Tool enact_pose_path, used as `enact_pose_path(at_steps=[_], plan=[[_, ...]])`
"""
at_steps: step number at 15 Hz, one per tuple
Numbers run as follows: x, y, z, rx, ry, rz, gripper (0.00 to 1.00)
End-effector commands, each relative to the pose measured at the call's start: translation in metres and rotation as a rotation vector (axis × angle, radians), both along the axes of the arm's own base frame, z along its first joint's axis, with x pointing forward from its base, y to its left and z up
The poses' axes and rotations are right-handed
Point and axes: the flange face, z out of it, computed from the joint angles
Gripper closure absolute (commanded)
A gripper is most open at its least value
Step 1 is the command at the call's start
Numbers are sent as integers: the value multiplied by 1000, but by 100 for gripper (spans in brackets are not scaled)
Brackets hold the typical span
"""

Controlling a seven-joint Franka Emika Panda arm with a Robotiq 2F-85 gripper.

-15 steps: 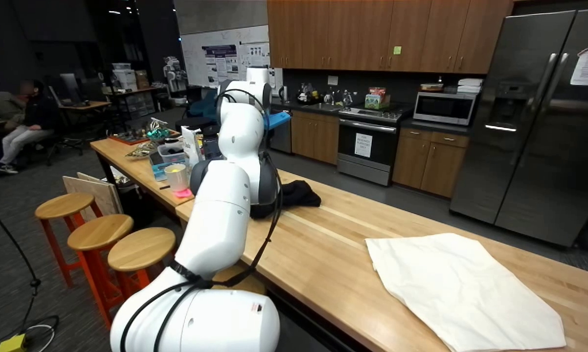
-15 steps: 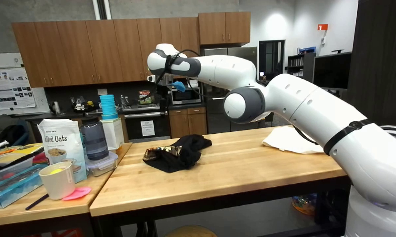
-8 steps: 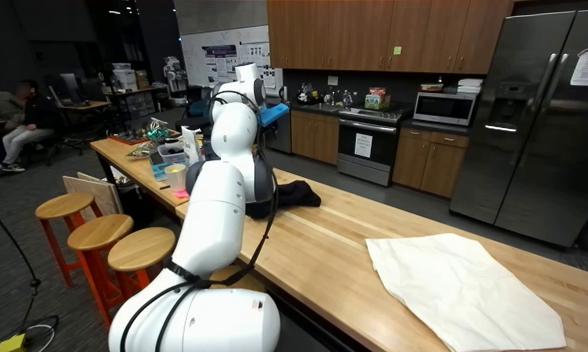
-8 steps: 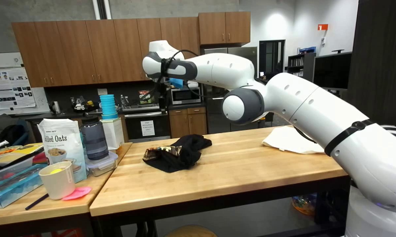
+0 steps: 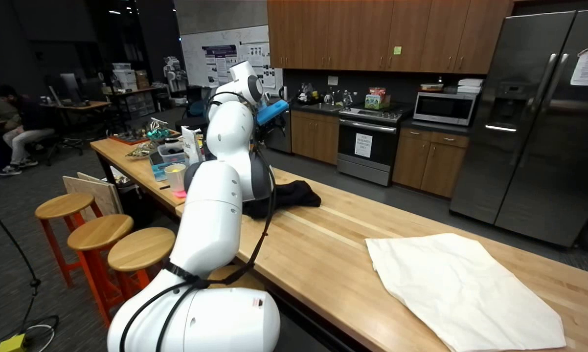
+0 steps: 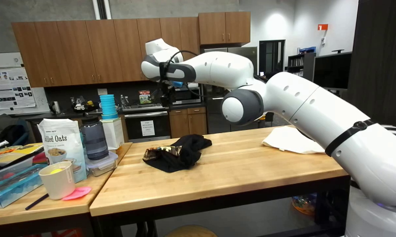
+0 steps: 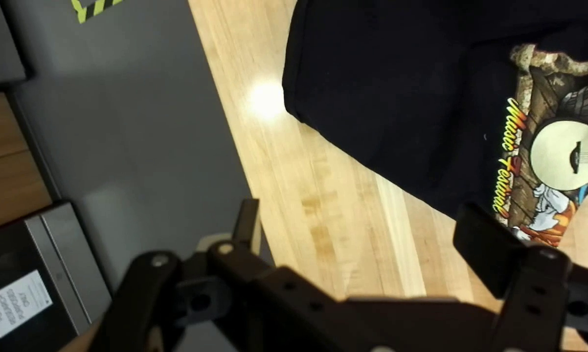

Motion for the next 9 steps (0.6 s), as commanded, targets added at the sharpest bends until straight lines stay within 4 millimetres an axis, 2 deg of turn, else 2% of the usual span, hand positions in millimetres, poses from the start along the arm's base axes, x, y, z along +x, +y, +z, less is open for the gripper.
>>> enact_pose_path(at_steps=[1, 9], plan=[[-6, -7, 11, -35, -28, -144, 0], [-16, -19, 1, -25, 41, -380, 0]])
